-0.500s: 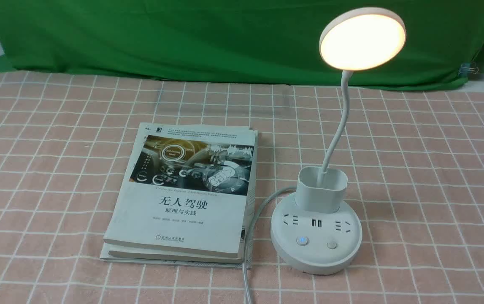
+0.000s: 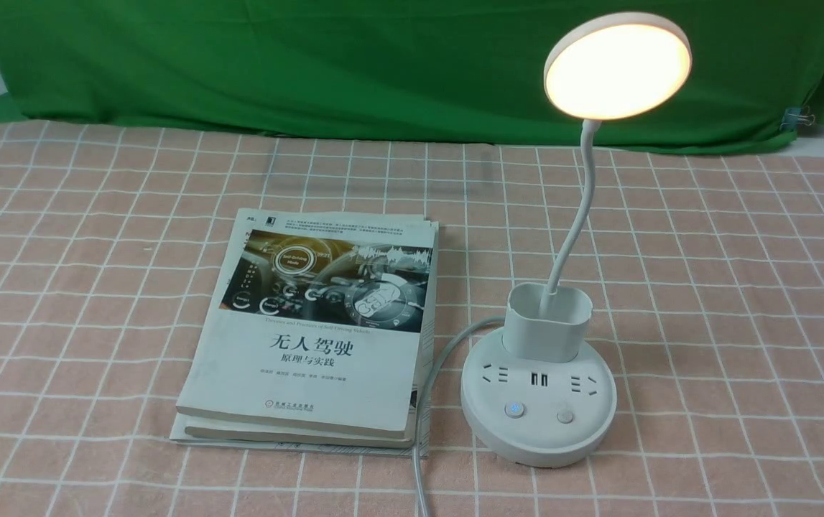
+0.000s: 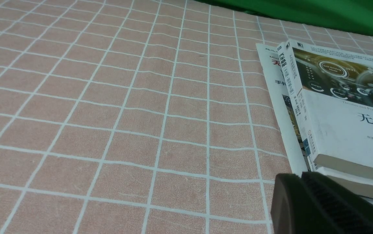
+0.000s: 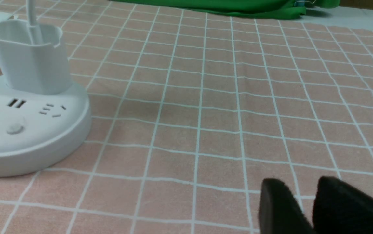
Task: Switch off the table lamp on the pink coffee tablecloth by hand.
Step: 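Press the power button on the lamp base to turn the lamp off with the right gripper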
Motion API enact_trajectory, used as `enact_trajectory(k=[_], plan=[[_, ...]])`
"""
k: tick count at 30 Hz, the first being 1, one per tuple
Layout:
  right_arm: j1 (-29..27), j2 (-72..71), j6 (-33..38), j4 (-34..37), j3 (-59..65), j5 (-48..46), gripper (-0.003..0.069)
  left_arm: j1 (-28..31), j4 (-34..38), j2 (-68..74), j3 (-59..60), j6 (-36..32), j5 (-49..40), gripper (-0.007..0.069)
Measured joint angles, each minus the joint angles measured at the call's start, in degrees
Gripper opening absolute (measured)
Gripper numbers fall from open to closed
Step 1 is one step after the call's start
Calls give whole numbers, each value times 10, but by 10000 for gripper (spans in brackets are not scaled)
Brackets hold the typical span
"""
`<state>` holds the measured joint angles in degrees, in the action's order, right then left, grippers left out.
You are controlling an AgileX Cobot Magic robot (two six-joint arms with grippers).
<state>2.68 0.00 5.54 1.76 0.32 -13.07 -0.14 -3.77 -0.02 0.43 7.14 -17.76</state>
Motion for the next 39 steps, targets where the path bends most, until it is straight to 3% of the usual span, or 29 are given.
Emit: enact_trajectory(k=[13,21,24,27,28,30,32,35,39], plan=[[0,0,1,-1,0,0,240,0,0,0,0,0,0,6],[0,0,53,-13,0,9,240,0,0,0,0,0,0,6],[0,0,11,-5,0,11,240,0,0,0,0,0,0,6],[0,0,-140,15,0,33,240,0,0,0,0,0,0,6],[0,0,-150,16,0,33,240,0,0,0,0,0,0,6],[0,0,-304,21,0,64,240,0,0,0,0,0,0,6],[0,0,-370,23,0,80,240,0,0,0,0,0,0,6],[0,0,-429,24,0,103,240,0,0,0,0,0,0,6],[0,0,-437,25,0,144,240,0,0,0,0,0,0,6]])
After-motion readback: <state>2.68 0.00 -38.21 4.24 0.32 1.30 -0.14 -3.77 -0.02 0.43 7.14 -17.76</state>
